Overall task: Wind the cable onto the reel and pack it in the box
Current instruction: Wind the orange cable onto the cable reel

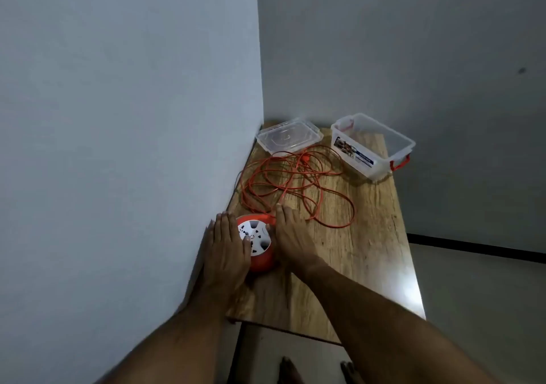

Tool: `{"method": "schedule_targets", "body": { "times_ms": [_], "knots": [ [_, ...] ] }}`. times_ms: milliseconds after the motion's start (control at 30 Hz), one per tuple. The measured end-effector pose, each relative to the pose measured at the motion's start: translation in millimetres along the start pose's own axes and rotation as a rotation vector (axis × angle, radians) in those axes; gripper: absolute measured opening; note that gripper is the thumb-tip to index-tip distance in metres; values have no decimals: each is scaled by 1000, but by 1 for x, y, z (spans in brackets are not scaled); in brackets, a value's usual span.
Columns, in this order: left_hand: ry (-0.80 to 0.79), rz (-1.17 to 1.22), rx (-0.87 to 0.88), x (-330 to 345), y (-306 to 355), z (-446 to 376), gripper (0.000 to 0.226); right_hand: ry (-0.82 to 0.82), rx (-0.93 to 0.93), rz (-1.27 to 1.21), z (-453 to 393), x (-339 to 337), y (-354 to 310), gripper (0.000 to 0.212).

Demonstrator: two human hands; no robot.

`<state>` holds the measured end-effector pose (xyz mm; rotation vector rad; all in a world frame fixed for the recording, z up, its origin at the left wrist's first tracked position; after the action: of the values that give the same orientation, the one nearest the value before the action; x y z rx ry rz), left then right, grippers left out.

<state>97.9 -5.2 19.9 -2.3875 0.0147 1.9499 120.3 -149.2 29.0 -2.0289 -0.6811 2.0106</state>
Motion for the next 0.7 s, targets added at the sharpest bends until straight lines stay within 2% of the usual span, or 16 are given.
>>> {"method": "schedule_targets", "body": {
  "times_ms": [133, 300, 500, 700],
  "knots": [
    [-49, 41, -34, 16, -5, 2, 70, 0, 33, -51, 7, 10, 0, 81],
    [-88, 121, -82, 41, -11, -2, 73, 8, 34, -75, -1, 19, 5, 54],
    [-121, 349, -201, 52, -21, -5, 73, 17, 67, -122, -9, 30, 8, 53],
    [-128, 341, -206, 49, -20, -1, 70, 31, 86, -198, -8, 31, 9, 45]
  ]
}}
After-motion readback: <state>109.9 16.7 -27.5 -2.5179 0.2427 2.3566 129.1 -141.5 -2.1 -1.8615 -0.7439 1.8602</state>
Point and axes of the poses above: each hand's wrist, its own z-axis away from the middle knuckle, its own x-axis out of the palm, y = z × x, the point moved 10 cm from there along -z, towards the middle knuckle, and after that the axes turned 8 degrees about -z, right-handed, at the moved point
